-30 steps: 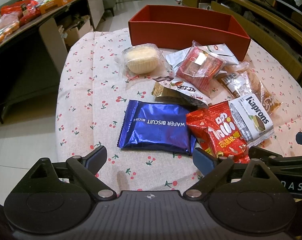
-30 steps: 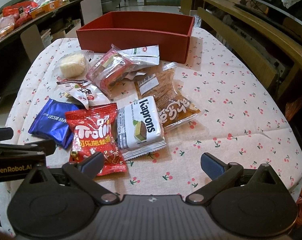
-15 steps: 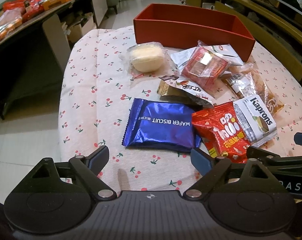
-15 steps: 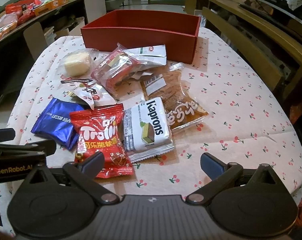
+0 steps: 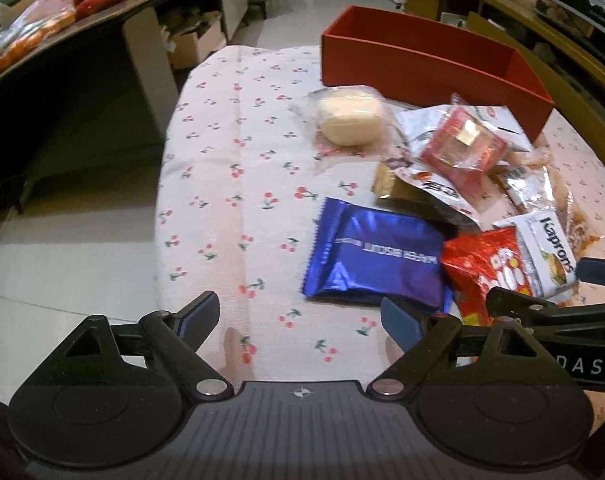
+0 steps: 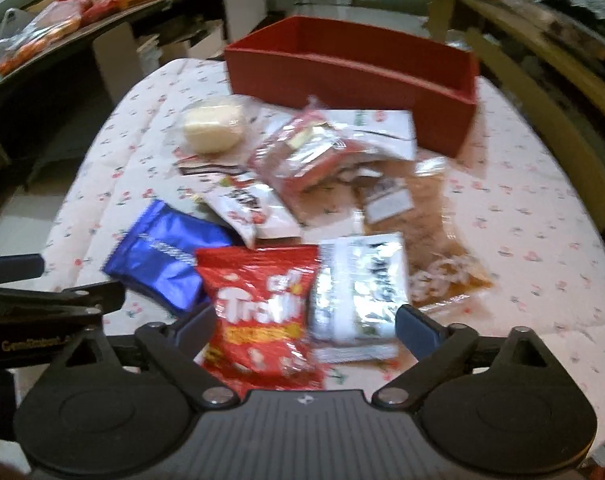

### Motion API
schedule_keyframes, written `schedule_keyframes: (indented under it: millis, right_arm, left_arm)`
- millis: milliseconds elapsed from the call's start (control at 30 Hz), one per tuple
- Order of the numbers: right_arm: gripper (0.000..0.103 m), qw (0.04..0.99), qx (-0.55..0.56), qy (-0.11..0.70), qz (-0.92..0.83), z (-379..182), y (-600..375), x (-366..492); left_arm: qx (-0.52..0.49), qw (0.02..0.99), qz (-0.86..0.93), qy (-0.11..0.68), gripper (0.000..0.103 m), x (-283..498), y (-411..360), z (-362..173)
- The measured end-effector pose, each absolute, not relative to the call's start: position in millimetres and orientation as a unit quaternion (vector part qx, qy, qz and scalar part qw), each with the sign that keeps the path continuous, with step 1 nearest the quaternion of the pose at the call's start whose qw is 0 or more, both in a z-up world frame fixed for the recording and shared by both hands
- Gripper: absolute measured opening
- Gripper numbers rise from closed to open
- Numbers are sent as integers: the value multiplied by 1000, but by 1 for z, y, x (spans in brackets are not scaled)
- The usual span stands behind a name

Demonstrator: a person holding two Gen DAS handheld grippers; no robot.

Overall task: Organize snacks
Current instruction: 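Grasp the red Trolli bag with the right tool while the left tool grasps the blue wafer biscuit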

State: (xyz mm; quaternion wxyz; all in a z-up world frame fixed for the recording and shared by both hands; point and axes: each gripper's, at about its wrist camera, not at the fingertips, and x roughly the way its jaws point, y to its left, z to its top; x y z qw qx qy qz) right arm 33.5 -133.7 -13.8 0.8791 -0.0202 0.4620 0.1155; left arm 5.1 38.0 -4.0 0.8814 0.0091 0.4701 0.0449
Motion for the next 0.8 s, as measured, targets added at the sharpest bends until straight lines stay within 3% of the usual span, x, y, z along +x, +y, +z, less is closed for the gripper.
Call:
schedule_keyframes:
  millis: [333, 433, 500, 800]
  right_arm:
    - [101, 858, -32, 486, 164, -20, -118, 39]
    - [89, 850, -36, 494, 177, -18, -114, 42]
    - [72, 842, -47, 503, 191, -18, -111, 39]
    - [68, 816, -66, 527, 228, -22, -112, 27]
  left_arm:
    - [8, 875, 53, 482, 92, 6, 50, -8]
    - [0, 874, 51, 484, 93, 6, 55, -8]
    - [-11, 874, 47, 483, 95, 5, 59, -6]
    - [-20, 877, 25, 480, 96, 6, 59, -2]
